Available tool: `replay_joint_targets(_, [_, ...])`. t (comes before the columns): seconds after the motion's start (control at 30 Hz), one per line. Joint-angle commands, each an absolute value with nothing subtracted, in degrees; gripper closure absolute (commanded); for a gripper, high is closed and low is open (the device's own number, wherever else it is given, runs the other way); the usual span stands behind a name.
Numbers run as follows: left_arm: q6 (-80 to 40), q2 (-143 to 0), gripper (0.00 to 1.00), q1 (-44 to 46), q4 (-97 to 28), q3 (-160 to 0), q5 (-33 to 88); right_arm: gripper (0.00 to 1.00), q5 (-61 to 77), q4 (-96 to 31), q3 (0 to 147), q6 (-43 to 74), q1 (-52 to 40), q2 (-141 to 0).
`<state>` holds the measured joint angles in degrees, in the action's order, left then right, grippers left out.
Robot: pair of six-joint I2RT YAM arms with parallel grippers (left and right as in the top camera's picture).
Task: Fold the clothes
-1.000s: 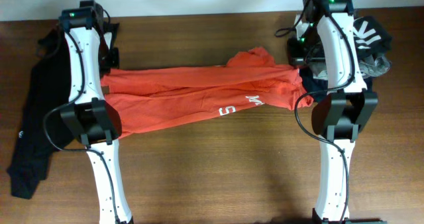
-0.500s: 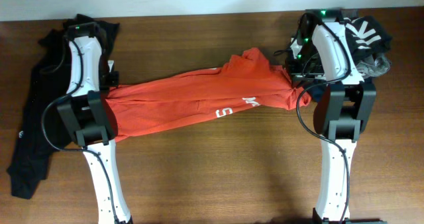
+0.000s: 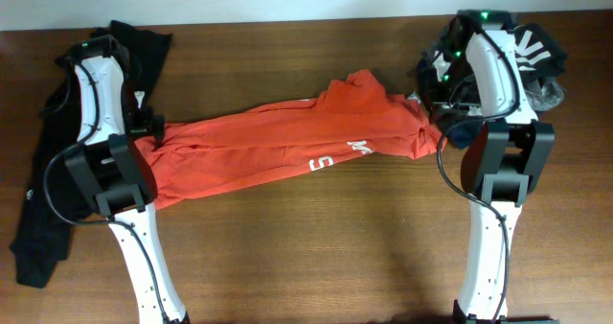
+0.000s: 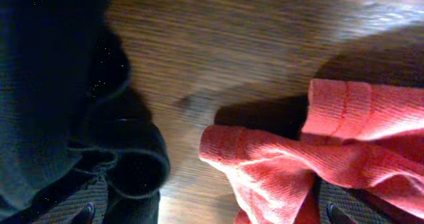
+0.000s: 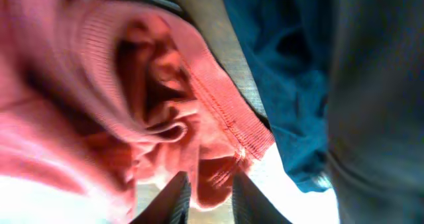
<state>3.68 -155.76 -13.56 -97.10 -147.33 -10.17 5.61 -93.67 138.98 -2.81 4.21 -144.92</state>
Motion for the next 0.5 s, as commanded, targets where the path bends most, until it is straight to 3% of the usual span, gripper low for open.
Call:
replay_joint_targets(0.0, [3.33,-154.89,0.01,-12.88,-96.73,-147.33,-4.12,0.62,10.33,-95.74,147.39,-5.15,4.14,-141.18])
replay_joint_targets(0.13, [4.58,-151.04,0.01,-13.21,-96.73,-147.33,0.08,0.45,15.00,-97.36,152.66,-7.07,4.12,-140.46])
replay_joint_targets(0.47, [6.28,-136.35,0.01,-15.49,-96.73,-147.33,5.37,0.40,15.49,-97.36,153.14,-7.31,2.92,-139.50])
